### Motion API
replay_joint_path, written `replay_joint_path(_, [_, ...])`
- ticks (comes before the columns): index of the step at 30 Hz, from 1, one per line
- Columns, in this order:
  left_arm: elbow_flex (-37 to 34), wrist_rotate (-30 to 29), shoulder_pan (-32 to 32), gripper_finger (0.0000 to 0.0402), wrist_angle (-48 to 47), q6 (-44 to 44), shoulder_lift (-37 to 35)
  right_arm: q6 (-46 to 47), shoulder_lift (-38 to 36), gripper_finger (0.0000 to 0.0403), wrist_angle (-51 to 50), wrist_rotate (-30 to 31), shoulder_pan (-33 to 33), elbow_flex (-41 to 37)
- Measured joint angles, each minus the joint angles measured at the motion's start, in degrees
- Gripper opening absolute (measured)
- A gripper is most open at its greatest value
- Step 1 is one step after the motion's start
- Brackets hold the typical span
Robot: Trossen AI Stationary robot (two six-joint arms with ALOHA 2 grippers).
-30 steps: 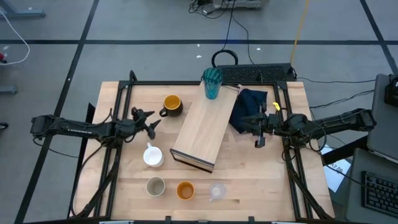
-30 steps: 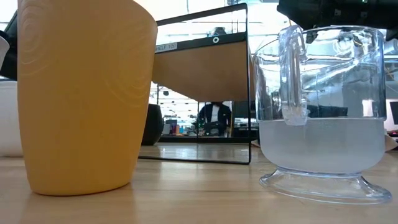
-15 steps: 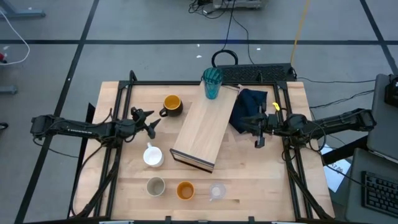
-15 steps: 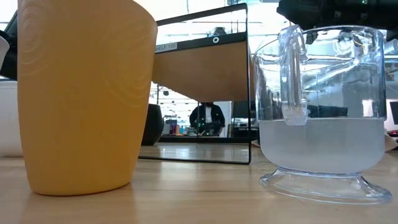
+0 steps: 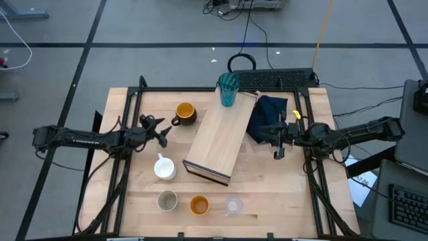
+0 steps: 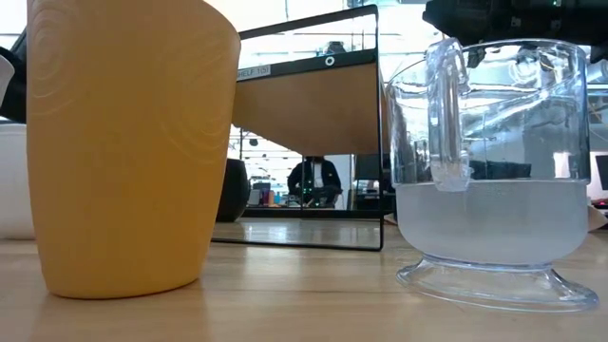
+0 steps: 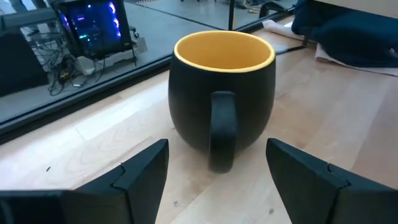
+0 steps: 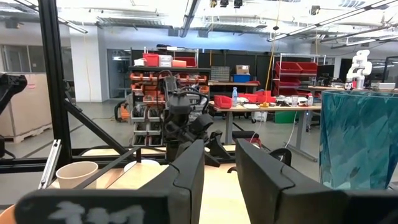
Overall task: Stack small to large cups/mugs on shelf
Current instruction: Put the black mug on the shelf
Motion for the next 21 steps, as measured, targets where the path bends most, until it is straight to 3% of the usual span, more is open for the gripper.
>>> replay_joint_path(11, [0.1,5.8,3.1,0.0271,5.9,2.8,1.2,-0.2,0.0,0.0084,0.0,0.0,0.0,0.0])
replay_joint_path(21, [0.1,9.1,6.2,0.0271,12.7,4.0,10.4,-0.9,0.0,0.0084,0.0,0.0,0.0,0.0])
